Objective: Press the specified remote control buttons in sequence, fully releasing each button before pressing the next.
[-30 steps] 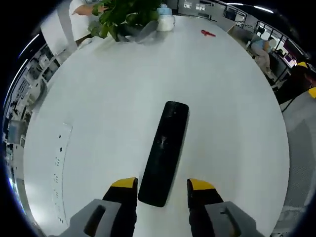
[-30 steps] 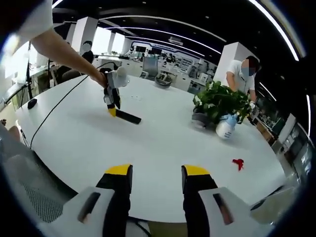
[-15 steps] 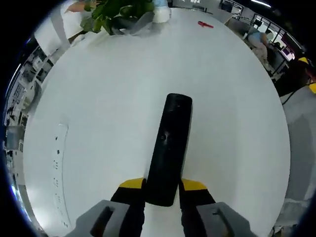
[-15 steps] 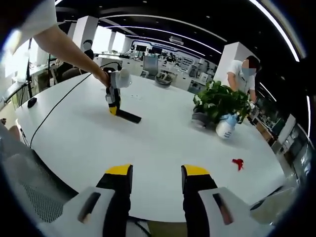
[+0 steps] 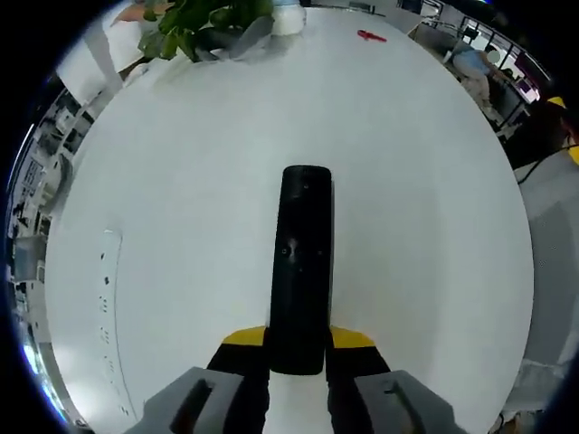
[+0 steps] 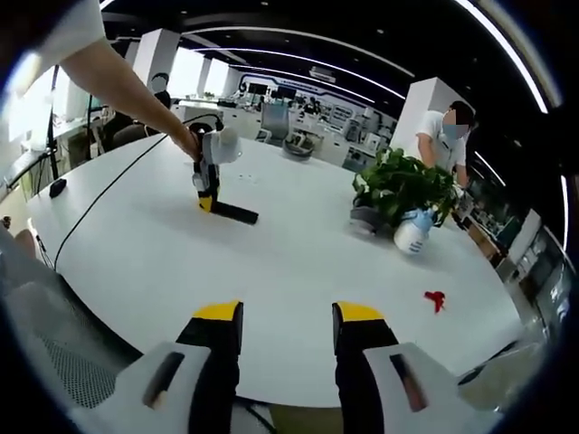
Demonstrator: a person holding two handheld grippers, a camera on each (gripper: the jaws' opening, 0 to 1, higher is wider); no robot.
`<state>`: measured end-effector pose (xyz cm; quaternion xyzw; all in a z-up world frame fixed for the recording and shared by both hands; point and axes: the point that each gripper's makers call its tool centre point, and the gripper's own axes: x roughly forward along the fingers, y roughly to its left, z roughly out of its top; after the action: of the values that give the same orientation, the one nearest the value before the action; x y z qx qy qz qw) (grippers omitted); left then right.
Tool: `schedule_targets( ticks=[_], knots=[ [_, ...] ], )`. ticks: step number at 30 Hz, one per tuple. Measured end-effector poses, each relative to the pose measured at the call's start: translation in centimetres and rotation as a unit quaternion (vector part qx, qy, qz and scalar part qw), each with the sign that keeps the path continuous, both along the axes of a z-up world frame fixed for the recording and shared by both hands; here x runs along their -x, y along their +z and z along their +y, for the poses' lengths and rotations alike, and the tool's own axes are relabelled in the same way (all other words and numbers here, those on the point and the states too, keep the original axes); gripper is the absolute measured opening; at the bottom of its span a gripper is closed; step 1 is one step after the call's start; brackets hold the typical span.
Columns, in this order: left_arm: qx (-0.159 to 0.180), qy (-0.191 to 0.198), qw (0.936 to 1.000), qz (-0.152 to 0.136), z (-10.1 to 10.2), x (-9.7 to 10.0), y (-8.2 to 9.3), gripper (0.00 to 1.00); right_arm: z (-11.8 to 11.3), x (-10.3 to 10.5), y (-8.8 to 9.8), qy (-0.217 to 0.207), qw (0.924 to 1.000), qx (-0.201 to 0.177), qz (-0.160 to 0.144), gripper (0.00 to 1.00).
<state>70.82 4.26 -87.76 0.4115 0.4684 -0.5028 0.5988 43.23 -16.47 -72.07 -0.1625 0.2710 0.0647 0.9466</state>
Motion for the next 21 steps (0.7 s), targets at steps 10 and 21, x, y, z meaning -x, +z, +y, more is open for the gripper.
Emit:
schedule_targets(
  ticks=[10,21],
  knots=[
    [-0.026,-0.028,0.9991,-0.016,0.0,0.9,0.1,0.21,0.0,0.0,0.2,0.0,1.0,-0.004,-0.007,0.4],
    [-0.045,-0.043,0.998,-0.012,0.6,2.5,0.0,0.21,0.0,0.0,0.5,0.001,0.9998,-0.011,-0.016,0.38]
  ],
)
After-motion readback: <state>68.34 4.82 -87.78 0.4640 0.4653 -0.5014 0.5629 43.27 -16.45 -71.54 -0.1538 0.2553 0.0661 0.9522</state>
